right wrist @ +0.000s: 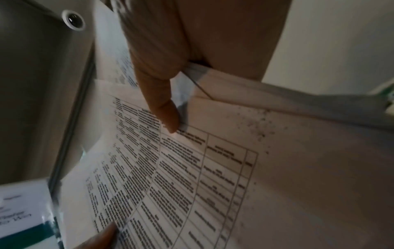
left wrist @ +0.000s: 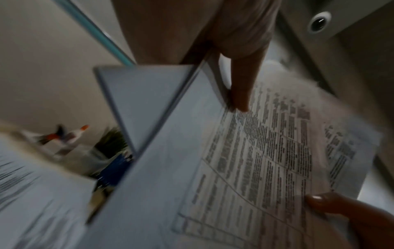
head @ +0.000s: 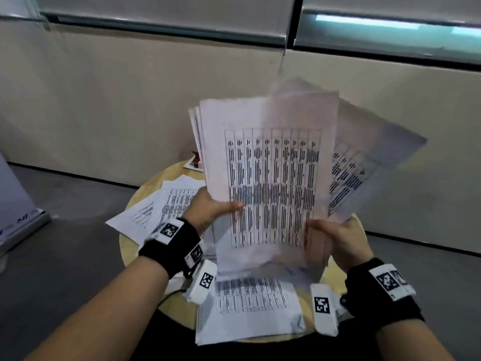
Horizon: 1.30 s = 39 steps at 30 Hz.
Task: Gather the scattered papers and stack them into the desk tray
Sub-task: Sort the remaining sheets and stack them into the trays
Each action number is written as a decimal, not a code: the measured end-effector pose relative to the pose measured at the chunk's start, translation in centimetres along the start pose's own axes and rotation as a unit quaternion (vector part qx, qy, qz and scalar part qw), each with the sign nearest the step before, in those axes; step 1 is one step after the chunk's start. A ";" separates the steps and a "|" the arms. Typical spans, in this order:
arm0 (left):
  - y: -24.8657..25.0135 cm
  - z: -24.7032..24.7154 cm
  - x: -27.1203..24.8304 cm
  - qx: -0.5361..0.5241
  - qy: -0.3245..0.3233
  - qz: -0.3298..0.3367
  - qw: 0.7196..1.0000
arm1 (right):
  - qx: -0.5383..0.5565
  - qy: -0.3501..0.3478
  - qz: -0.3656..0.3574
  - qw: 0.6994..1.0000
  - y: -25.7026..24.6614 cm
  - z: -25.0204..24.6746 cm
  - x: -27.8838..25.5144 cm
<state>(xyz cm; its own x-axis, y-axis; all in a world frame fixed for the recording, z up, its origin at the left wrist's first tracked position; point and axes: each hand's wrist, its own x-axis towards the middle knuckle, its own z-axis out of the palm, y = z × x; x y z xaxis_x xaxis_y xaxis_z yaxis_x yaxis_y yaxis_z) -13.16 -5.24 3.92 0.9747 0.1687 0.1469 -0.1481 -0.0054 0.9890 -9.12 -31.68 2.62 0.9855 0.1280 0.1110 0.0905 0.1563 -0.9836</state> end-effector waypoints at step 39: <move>-7.2 4.3 -1.6 0.013 0.077 -0.138 0.987 | -0.025 0.046 0.082 0.995 5.8 0.7 -1.7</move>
<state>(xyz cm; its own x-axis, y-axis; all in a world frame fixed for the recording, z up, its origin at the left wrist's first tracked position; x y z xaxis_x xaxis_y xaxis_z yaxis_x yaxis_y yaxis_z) -12.88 -9.71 -3.37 0.9400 0.3150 -0.1310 0.1260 0.0364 0.9914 -10.41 -30.32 -3.18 0.9964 0.0568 -0.0631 -0.0682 0.0917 -0.9935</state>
